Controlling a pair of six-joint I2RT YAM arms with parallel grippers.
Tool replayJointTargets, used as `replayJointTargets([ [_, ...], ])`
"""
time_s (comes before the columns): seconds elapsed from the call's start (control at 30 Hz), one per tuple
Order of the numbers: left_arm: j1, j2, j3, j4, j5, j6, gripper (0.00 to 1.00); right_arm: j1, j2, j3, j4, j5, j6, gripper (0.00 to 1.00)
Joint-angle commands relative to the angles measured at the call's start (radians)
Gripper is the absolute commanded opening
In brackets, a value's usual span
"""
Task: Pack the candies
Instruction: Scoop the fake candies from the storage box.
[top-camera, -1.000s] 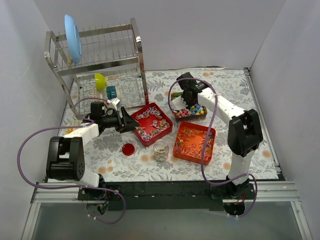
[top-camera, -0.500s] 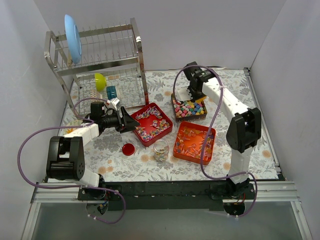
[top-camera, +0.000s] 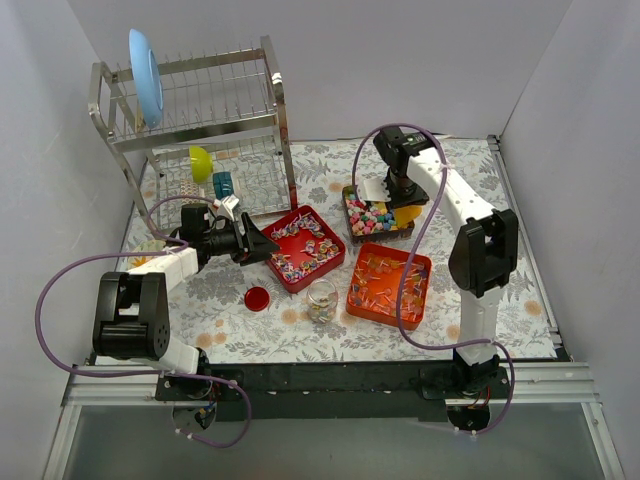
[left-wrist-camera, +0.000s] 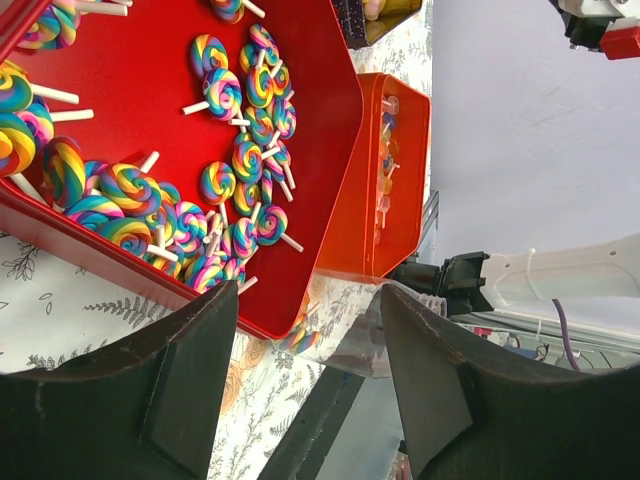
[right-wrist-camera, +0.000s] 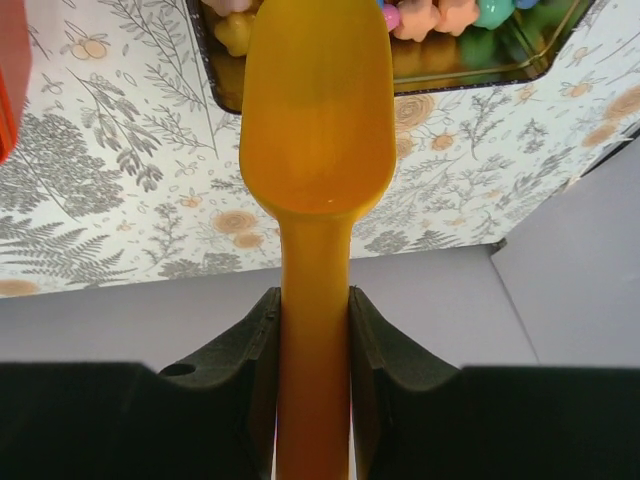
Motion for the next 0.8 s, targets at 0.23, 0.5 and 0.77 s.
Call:
replayJointTargets([
  [0.23, 0.0, 0.003, -0.016, -0.001, 0.001, 0.011, 0.58, -0.018, 0.107, 0.022, -0.056, -0.108, 0.335, 0.01],
  [0.5, 0.0, 0.039, 0.007, -0.001, -0.001, 0.015, 0.58, -0.027, 0.175, 0.106, -0.053, -0.096, 0.472, 0.01],
  [0.77, 0.0, 0.053, 0.007, 0.002, 0.001, 0.012, 0.58, -0.026, 0.236, 0.181, -0.056, -0.047, 0.519, 0.01],
])
